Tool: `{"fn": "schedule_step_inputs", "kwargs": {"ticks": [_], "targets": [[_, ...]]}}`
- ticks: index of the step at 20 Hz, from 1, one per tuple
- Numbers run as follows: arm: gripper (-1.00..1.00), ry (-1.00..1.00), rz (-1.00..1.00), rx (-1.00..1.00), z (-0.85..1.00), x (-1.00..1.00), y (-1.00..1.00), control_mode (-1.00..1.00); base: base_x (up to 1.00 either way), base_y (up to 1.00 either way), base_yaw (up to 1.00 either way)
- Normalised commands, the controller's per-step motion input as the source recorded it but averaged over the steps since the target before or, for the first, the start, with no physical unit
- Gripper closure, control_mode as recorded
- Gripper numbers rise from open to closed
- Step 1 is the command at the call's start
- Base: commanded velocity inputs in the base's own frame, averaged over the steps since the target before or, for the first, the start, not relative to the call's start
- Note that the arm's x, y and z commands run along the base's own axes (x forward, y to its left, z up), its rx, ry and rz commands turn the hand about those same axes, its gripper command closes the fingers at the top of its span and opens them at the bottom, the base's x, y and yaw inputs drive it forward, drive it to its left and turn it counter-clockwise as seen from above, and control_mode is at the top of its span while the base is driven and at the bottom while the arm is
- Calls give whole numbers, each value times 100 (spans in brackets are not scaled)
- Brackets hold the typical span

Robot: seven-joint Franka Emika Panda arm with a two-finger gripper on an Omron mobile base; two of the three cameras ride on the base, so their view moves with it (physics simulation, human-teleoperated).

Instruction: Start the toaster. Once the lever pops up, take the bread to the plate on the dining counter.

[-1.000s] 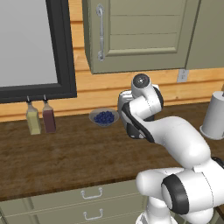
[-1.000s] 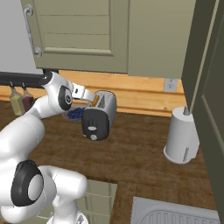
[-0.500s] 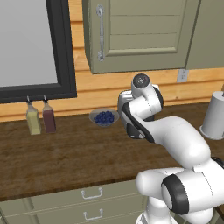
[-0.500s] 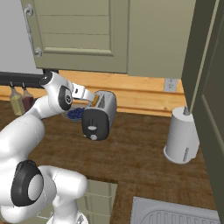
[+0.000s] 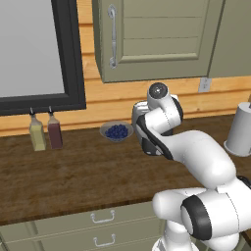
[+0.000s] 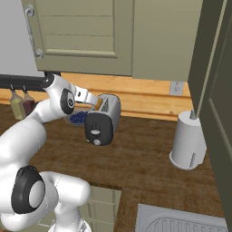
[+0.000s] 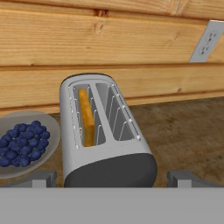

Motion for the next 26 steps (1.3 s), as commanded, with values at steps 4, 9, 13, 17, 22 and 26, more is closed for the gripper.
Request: {"fn": "schedule_step_inputs", "kwargs": {"ticks": [4,9,13,17,22,26], "targets": [[-100,0,0,0,0,0,0,-100,0,0,0],[-100,0,0,0,0,0,0,-100,0,0,0],[-100,0,0,0,0,0,0,-100,0,0,0],[-100,0,0,0,0,0,0,-100,0,0,0],[-100,0,0,0,0,0,0,-100,0,0,0],[-100,0,0,0,0,0,0,-100,0,0,0]]}}
